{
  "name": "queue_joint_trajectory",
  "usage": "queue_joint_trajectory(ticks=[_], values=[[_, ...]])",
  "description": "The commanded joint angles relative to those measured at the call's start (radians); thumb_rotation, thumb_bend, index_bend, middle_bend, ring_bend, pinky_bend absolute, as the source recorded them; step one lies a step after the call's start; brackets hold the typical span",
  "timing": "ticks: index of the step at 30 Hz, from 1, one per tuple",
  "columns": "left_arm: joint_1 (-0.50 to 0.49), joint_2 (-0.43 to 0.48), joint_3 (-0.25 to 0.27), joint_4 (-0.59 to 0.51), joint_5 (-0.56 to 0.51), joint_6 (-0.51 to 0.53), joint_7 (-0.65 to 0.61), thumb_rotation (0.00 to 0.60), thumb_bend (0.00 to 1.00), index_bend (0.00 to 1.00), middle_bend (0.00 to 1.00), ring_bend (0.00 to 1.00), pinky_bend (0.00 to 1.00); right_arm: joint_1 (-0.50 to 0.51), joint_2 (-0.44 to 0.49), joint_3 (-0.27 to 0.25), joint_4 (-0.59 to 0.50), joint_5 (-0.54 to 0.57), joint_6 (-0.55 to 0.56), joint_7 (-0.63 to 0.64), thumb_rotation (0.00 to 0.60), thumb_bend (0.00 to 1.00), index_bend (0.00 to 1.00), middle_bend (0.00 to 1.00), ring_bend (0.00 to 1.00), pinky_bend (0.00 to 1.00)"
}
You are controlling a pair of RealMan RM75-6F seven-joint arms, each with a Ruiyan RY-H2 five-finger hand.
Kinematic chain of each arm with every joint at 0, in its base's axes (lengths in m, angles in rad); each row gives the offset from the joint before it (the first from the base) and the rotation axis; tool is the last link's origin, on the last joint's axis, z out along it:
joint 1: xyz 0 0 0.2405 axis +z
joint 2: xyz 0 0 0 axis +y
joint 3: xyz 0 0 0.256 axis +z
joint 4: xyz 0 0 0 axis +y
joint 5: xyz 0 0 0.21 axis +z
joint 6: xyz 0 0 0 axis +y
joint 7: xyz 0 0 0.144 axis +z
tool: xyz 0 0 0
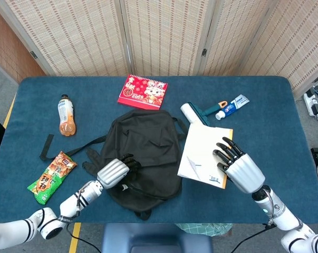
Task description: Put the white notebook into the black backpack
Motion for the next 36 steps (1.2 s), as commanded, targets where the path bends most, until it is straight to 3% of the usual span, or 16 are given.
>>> queue_joint_trajectory(ticks=[1,7,12,18,26,30,36], values=[[0.009,-0.024,-0.027,0.024,-0.033,0.034,-0.074,0.600,0.49,0.62,0.35,0.29,0.17,0.001,0.009,-0.002,-0.018,-0.021,0.015,0.012,0.600,0.62,0.77,0.43,0.27,0.20],[-0.020,0.004,-0.124,-0.020,-0.144,0.001,-0.121,0.600,0.48,0.62,0.35,0.29,0.18,0.006,0.029,-0.024,-0.089,-0.086,0.038,0.050,0.600,0.62,0.77,0.43,0.28,0.21],[-0.071,0.047,-0.225,-0.066,-0.291,-0.109,-0.154,0.600,0.48,0.62,0.35,0.29,0.18,0.016,0.049,-0.058,-0.159,-0.156,0.034,0.086,0.600,0.62,0.77,0.43,0.28,0.21],[-0.140,0.058,-0.317,-0.035,-0.456,-0.221,-0.113,0.600,0.49,0.61,0.35,0.29,0.18,0.033,0.053,-0.092,-0.210,-0.223,0.005,0.113,0.600,0.63,0.77,0.43,0.28,0.22],[-0.195,0.054,-0.380,0.000,-0.634,-0.311,-0.076,0.600,0.49,0.62,0.35,0.29,0.18,0.069,0.027,-0.110,-0.218,-0.225,-0.085,0.172,0.600,0.64,0.77,0.44,0.29,0.23],[-0.217,0.059,-0.417,0.012,-0.742,-0.364,-0.089,0.600,0.49,0.61,0.35,0.29,0.18,0.118,-0.043,-0.106,-0.164,-0.195,-0.184,0.238,0.600,0.63,0.77,0.44,0.29,0.23],[-0.229,0.067,-0.424,0.025,-0.808,-0.394,-0.084,0.600,0.49,0.61,0.35,0.29,0.18,0.173,-0.167,-0.083,-0.034,-0.167,-0.253,0.298,0.600,0.65,0.77,0.44,0.29,0.23]])
